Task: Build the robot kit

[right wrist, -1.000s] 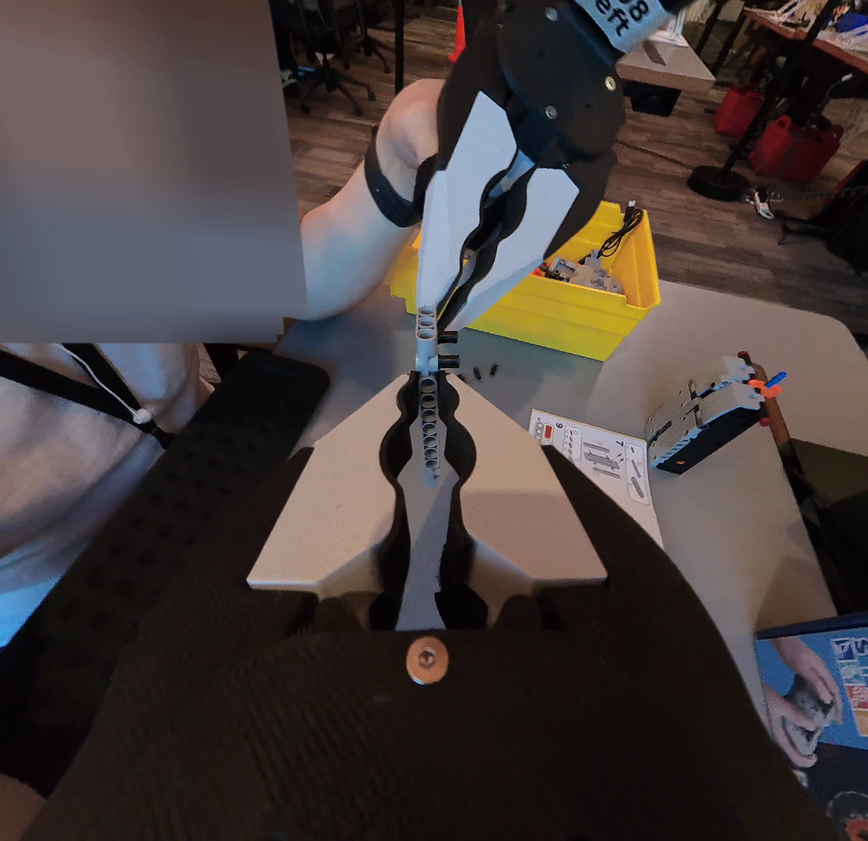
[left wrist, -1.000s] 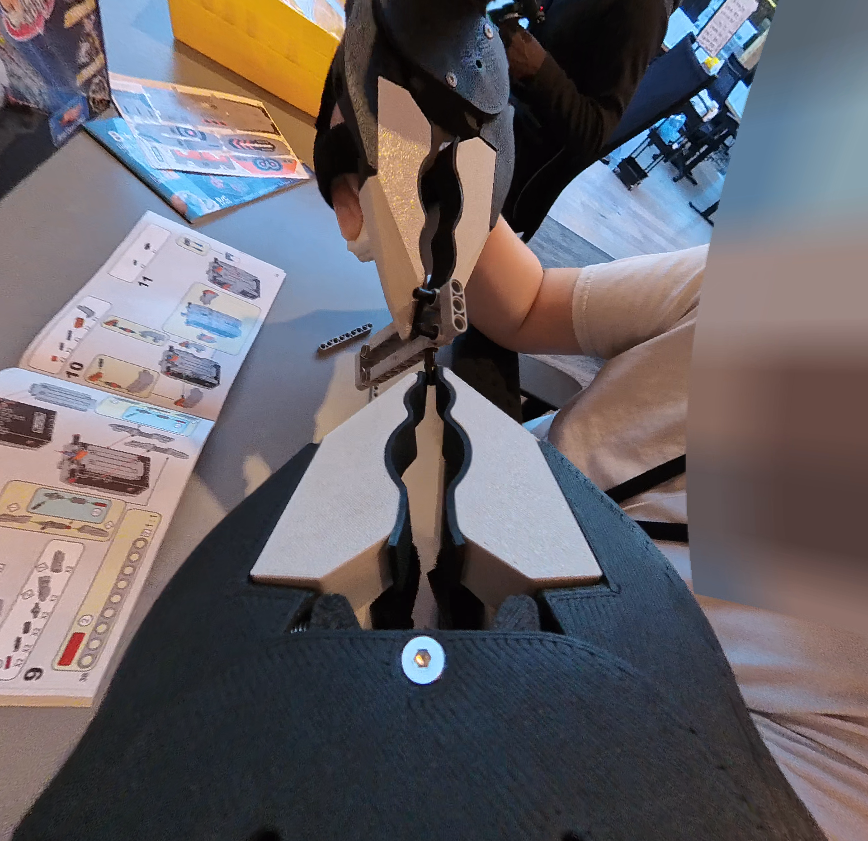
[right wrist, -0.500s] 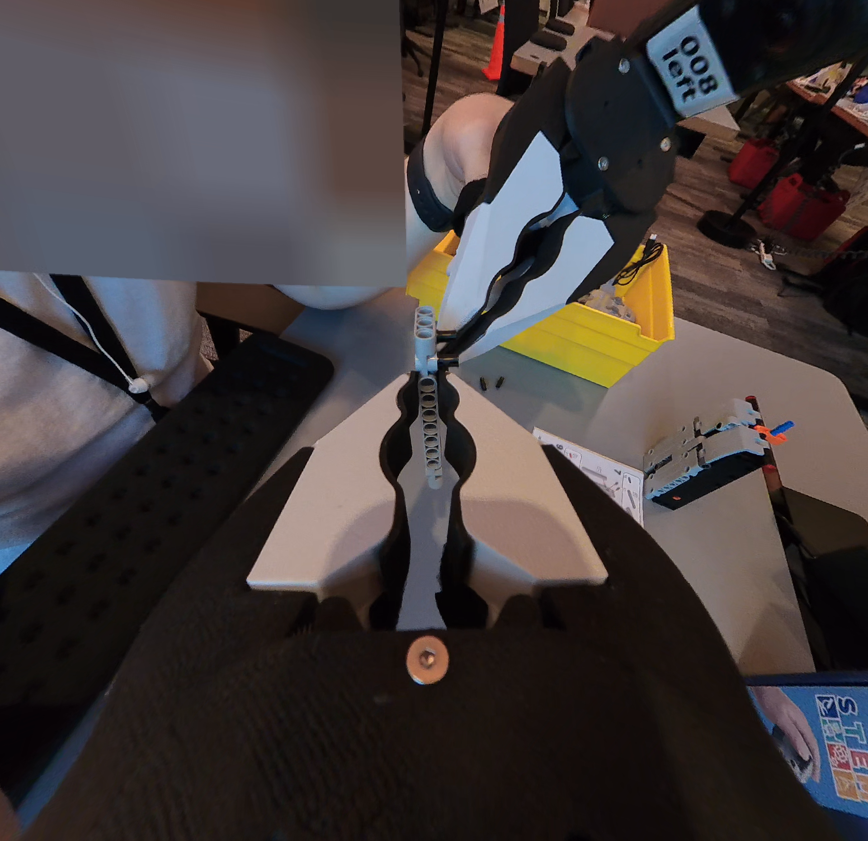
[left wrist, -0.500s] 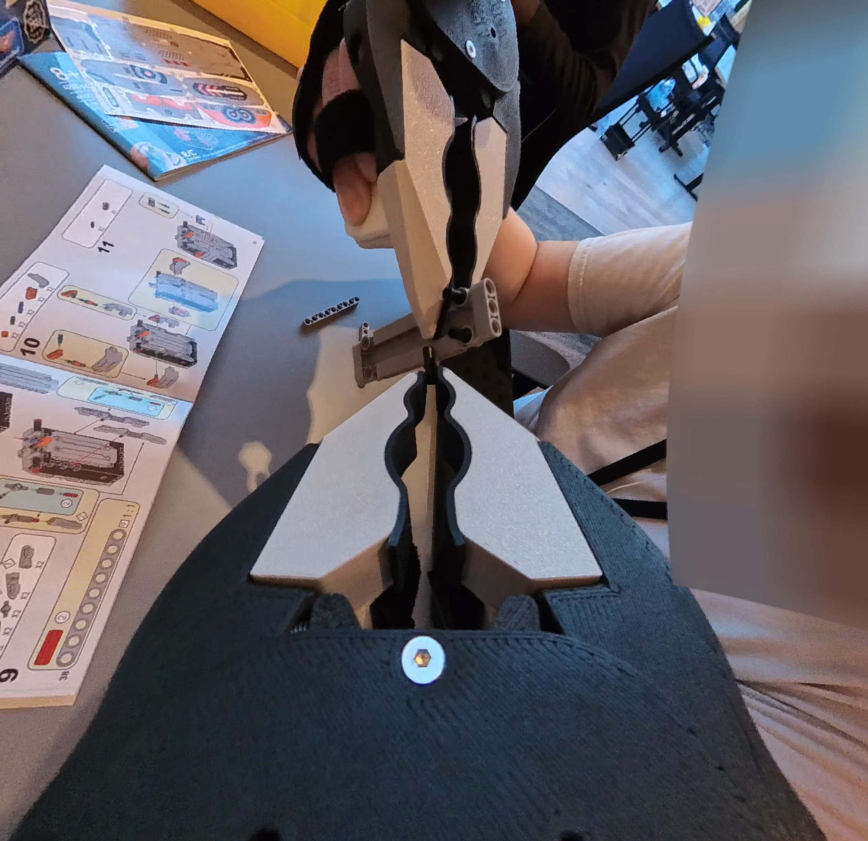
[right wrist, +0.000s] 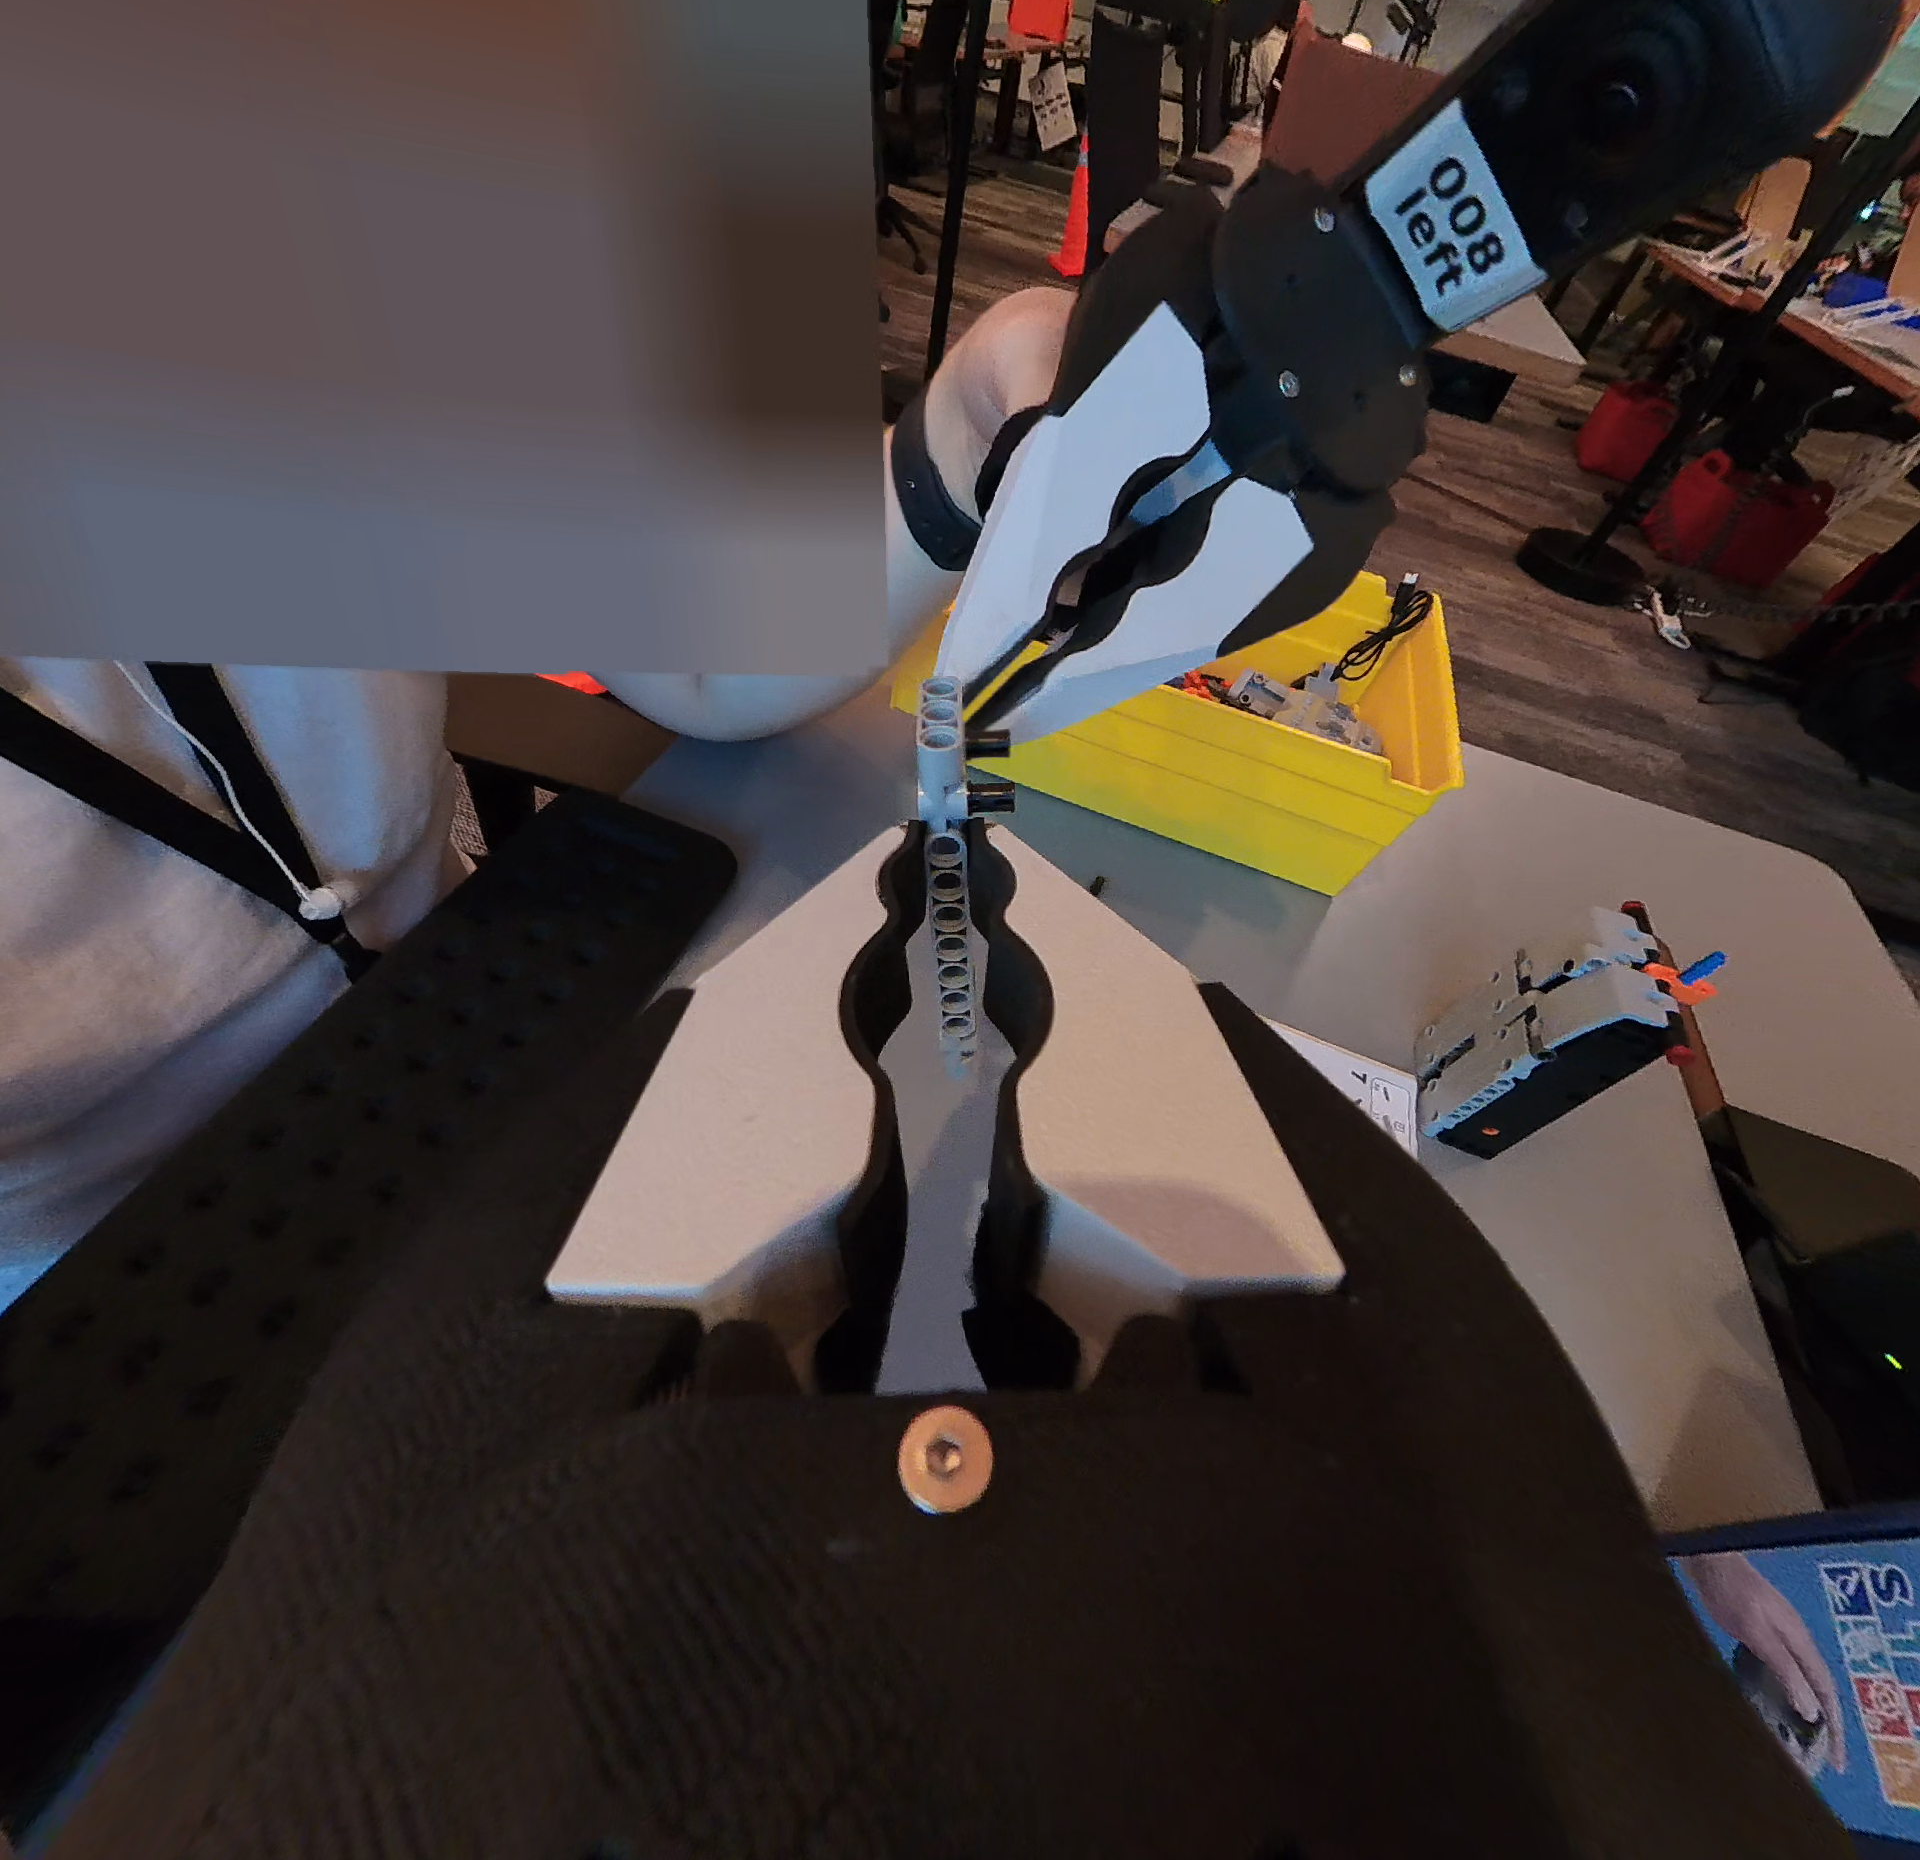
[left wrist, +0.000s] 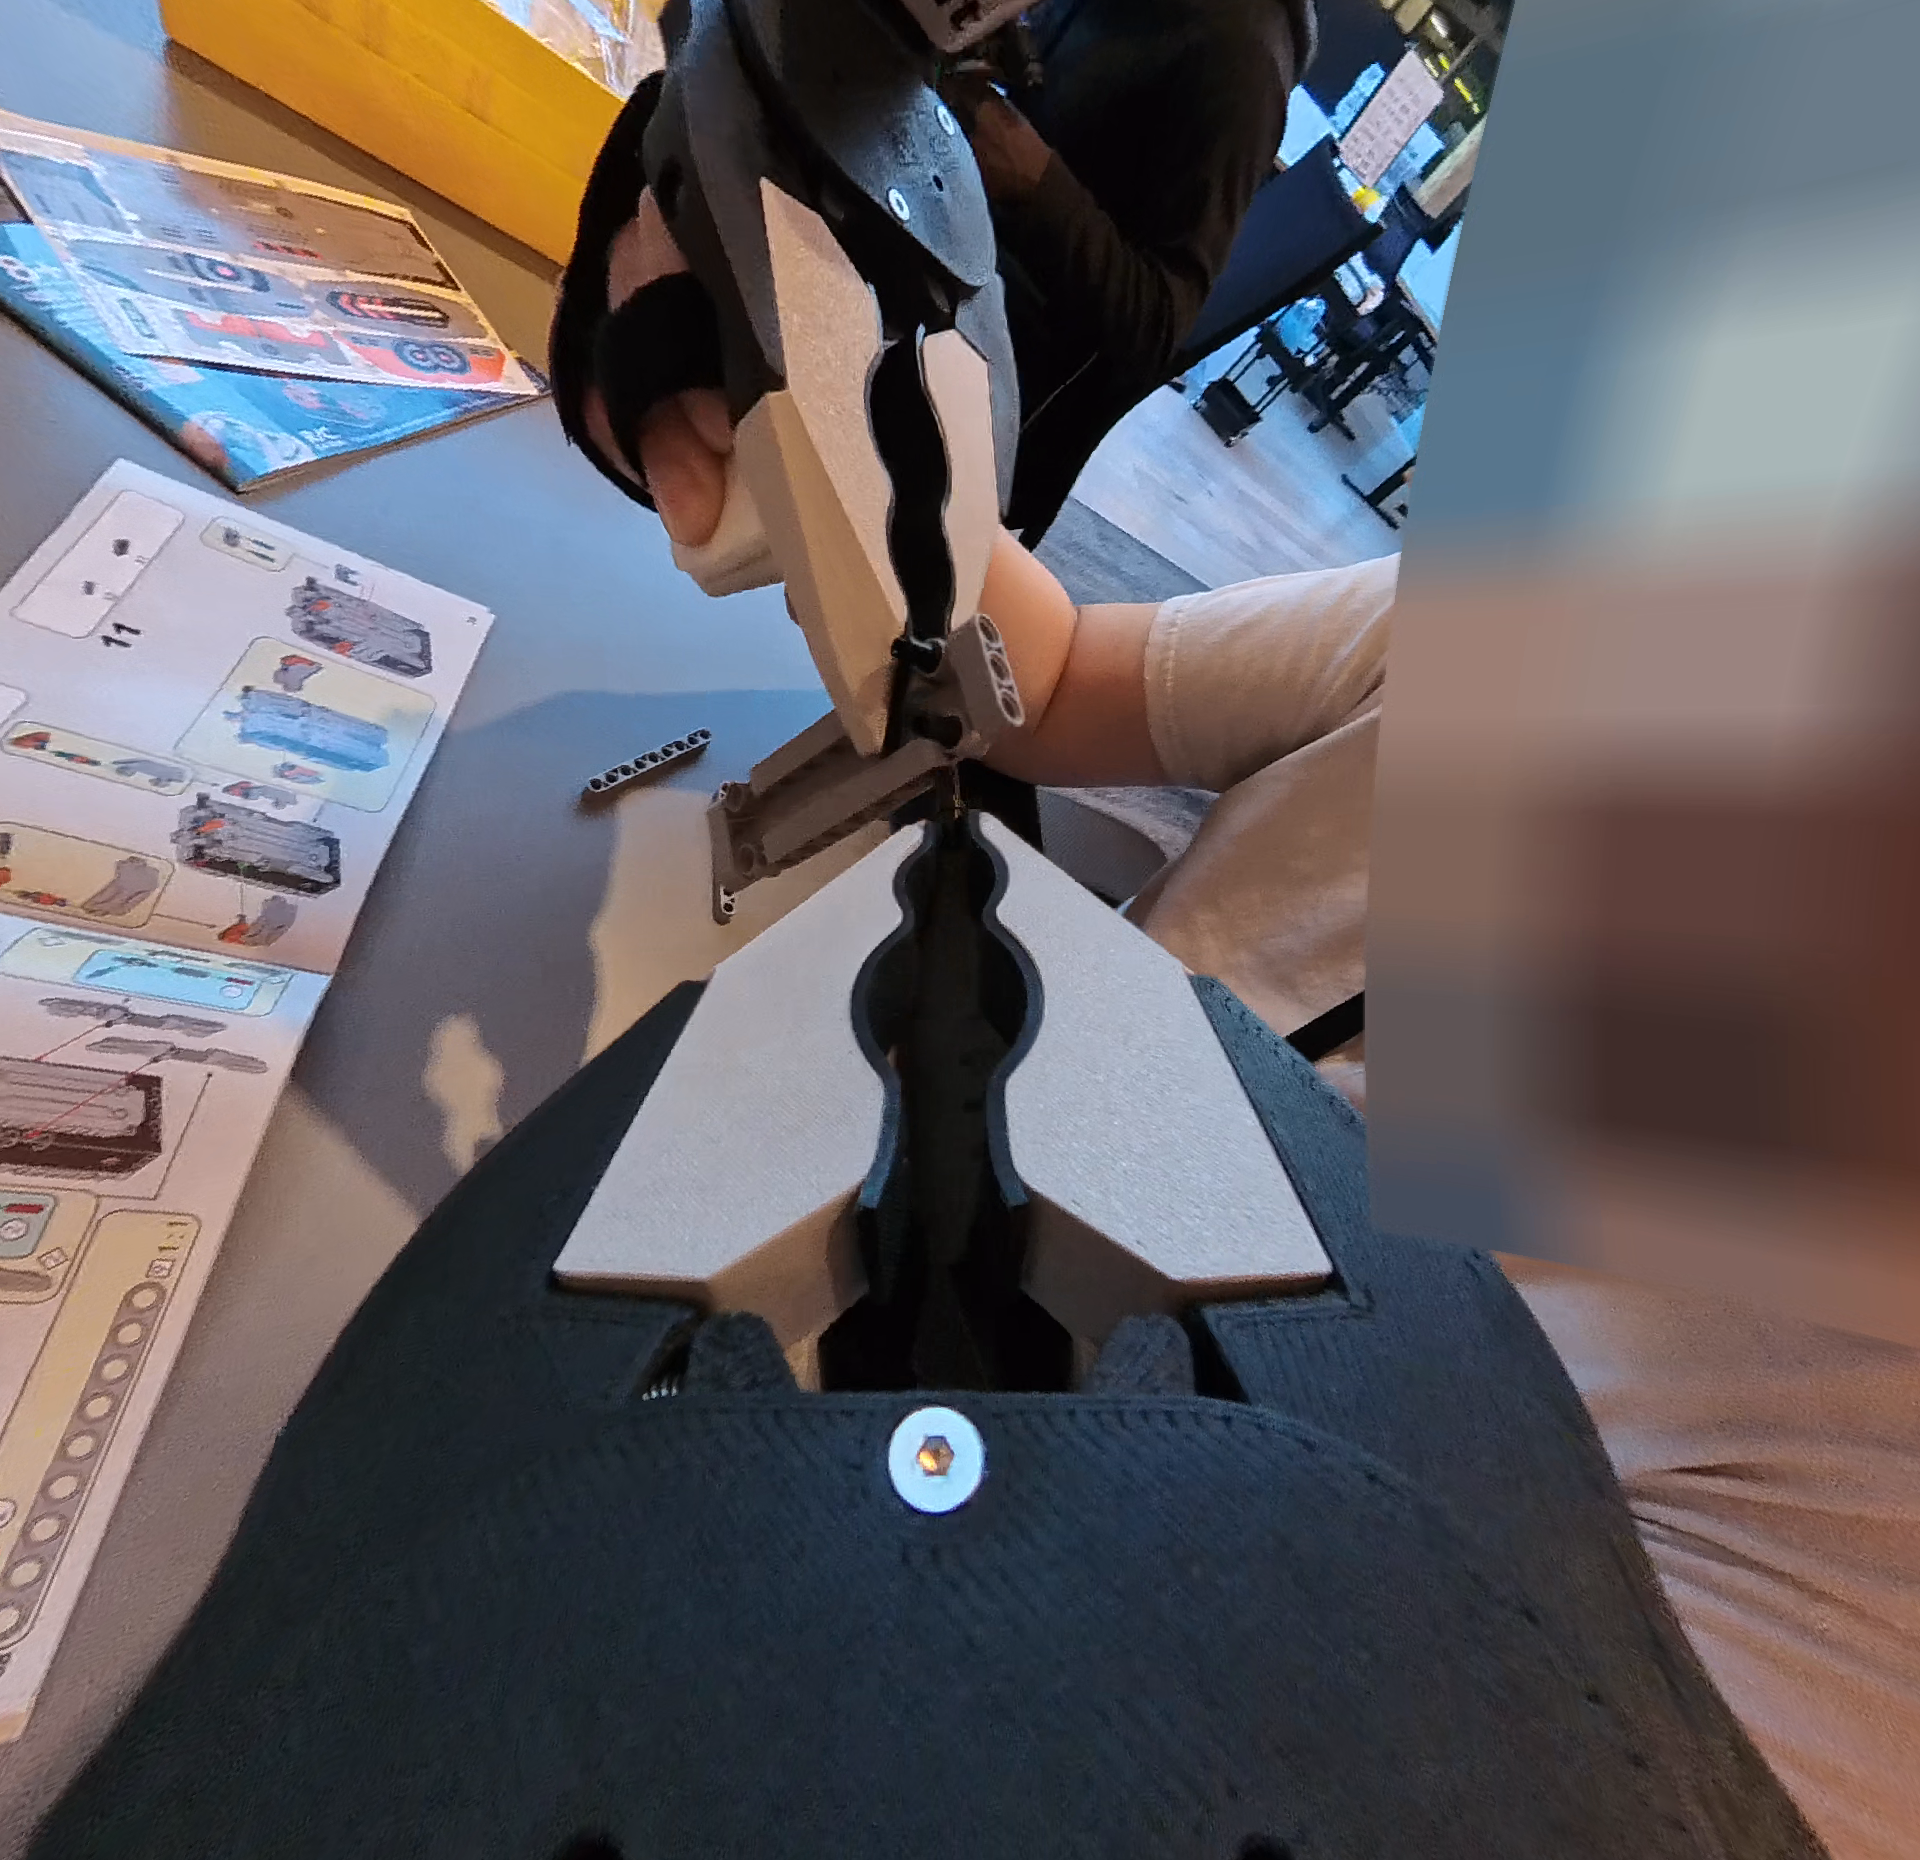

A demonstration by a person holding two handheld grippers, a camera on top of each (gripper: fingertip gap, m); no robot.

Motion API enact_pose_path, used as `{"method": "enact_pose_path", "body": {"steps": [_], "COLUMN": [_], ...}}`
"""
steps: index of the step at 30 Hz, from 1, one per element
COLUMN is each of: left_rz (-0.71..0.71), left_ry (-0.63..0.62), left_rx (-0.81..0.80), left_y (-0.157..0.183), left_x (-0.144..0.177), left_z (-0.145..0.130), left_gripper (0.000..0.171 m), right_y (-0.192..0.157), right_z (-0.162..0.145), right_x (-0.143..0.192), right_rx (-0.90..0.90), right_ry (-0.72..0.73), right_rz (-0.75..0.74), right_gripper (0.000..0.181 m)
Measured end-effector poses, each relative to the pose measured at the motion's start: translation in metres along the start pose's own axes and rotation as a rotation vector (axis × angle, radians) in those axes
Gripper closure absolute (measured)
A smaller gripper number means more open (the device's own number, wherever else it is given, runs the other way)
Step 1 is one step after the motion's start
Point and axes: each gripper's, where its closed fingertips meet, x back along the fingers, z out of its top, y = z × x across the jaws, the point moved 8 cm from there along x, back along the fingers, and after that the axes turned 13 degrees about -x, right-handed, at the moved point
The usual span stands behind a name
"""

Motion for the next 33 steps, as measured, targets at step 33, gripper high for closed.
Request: {"method": "enact_pose_path", "body": {"steps": [33], "left_rz": [0.030], "left_ry": [0.056], "left_rx": [0.018], "left_y": [-0.0078], "left_x": [0.0090], "left_z": [0.0012], "left_gripper": [0.171], "right_y": [-0.0032], "right_z": [0.0057], "right_x": [-0.0046], "right_rx": [0.103], "right_ry": [-0.059], "right_rz": [-0.156], "right_gripper": [0.175]}}
